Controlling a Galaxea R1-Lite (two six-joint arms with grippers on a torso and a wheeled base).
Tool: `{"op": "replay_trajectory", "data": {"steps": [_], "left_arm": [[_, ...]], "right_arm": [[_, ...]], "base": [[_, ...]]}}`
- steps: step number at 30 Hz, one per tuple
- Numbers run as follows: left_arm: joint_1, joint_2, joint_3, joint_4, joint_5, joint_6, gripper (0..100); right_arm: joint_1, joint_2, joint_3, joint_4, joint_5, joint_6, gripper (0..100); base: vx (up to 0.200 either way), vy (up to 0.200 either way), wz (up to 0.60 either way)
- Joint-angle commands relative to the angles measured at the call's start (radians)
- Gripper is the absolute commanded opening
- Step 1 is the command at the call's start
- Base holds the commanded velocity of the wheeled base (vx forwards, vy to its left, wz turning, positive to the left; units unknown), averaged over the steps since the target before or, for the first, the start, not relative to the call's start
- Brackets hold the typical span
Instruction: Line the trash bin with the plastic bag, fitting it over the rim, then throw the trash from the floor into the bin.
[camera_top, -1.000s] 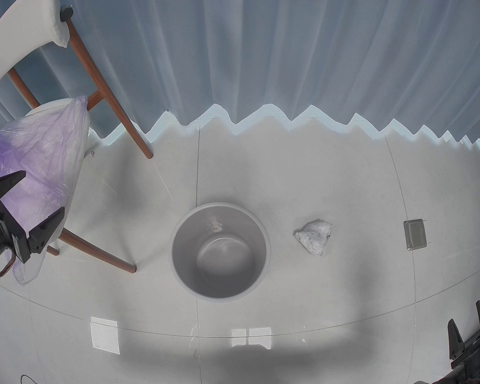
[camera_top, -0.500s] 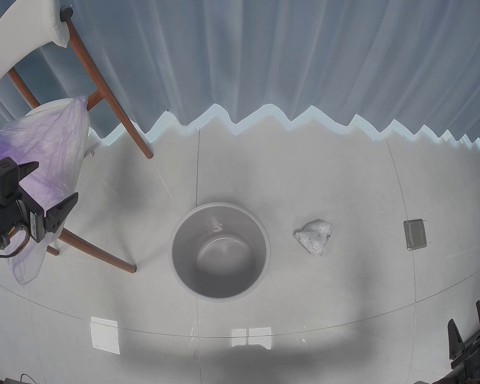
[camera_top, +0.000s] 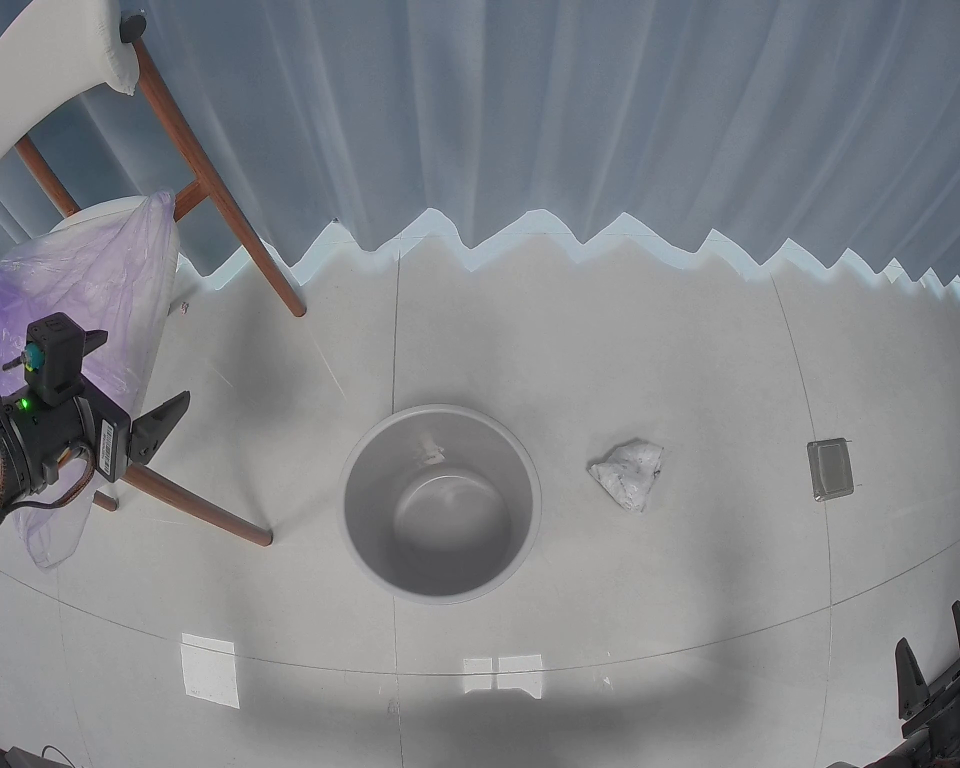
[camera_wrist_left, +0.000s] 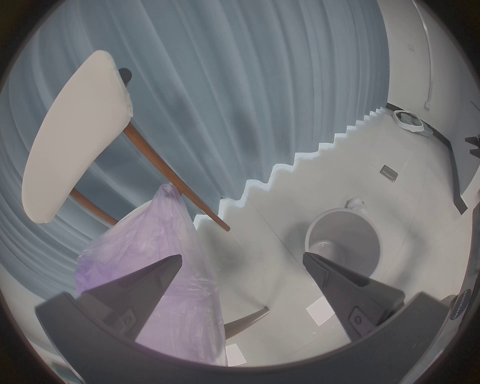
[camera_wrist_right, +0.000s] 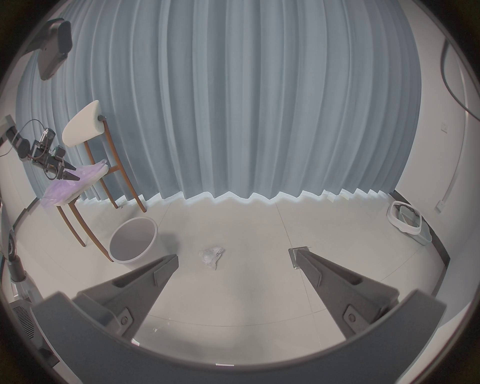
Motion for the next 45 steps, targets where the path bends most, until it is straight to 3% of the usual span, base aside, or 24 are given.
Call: {"op": "replay_trajectory", "data": {"steps": [1,7,14,23,34,45], "left_arm": [[-0.001,0.025,-0.007,-0.004,0.034,-0.001,100],[-0.009,0.08,-0.038,-0.04,0.087,-0.06,100],[-0.009,0.171,-0.081,-0.086,0.104,-0.066,100],[-0.006,0.234,-0.079,-0.12,0.199,-0.066,100],[-0.02,0.269,-0.073,-0.167,0.339,-0.046,100],[0.003,0.307,-0.073,-0.256,0.406,0.002,100]], "right_arm": [[0.0,-0.017,0.018,0.0,0.0,0.0,100],[0.0,-0.017,0.018,0.0,0.0,0.0,100],[0.0,-0.017,0.018,0.0,0.0,0.0,100],[0.0,-0.017,0.018,0.0,0.0,0.0,100],[0.0,-0.017,0.018,0.0,0.0,-0.002,100],[0.0,-0.017,0.018,0.0,0.0,-0.002,100]], "base": [[0.0,0.0,0.0],[0.0,0.0,0.0],[0.0,0.0,0.0],[0.0,0.0,0.0],[0.0,0.0,0.0],[0.0,0.0,0.0]]}}
